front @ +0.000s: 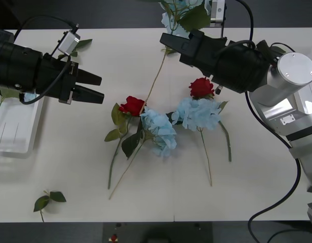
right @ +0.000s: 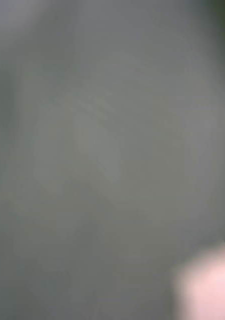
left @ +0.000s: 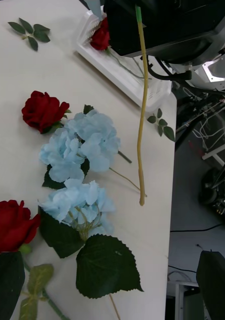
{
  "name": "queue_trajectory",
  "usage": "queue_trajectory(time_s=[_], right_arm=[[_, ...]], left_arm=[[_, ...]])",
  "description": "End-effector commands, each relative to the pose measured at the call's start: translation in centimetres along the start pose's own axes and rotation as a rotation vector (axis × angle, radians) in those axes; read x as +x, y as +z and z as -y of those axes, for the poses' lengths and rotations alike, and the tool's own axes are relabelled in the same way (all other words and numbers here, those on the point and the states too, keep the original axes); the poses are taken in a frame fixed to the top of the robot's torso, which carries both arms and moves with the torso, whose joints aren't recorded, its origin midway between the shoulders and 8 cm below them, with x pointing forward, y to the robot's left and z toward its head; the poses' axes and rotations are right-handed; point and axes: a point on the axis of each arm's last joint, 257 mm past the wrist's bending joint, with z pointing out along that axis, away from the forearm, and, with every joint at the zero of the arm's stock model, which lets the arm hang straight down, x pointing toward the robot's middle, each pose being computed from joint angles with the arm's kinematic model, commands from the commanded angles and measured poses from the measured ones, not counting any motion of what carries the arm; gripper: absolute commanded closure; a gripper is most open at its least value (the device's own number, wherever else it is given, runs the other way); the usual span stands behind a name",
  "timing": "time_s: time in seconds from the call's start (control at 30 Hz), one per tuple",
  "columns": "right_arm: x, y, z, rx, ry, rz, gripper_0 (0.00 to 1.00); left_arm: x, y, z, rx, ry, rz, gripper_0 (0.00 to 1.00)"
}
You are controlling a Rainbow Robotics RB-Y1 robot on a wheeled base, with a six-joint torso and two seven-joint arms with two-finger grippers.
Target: Put the red flowers into the right box and the blue flowers into the left box
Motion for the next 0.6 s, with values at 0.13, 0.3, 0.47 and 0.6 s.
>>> queue_trajectory(time_s=[0.13,0.3,0.47,0.6], right_arm=[[-0.8,2.2,-3.1,-0.072,-0.055,0.030,1.00],[-0.3,2.7,-3.8,-0.098,-0.053,0.029,1.00],[-0.2,3.2,-4.3,-0.111,-0.048,0.035,1.00],[0.0,3.2,-4.3,-0.113,-0.052,0.032,1.00]], left_arm=[[-3.2,2.7,1.6,0.056,0.082,0.072,0.00],[-3.5,4.7,2.1,0.071,0.084,0.075,0.00],[-3.7,6.3,2.7,0.090,0.090,0.071,0.00],[-3.9,7.2,3.1,0.103,0.095,0.072,0.00]])
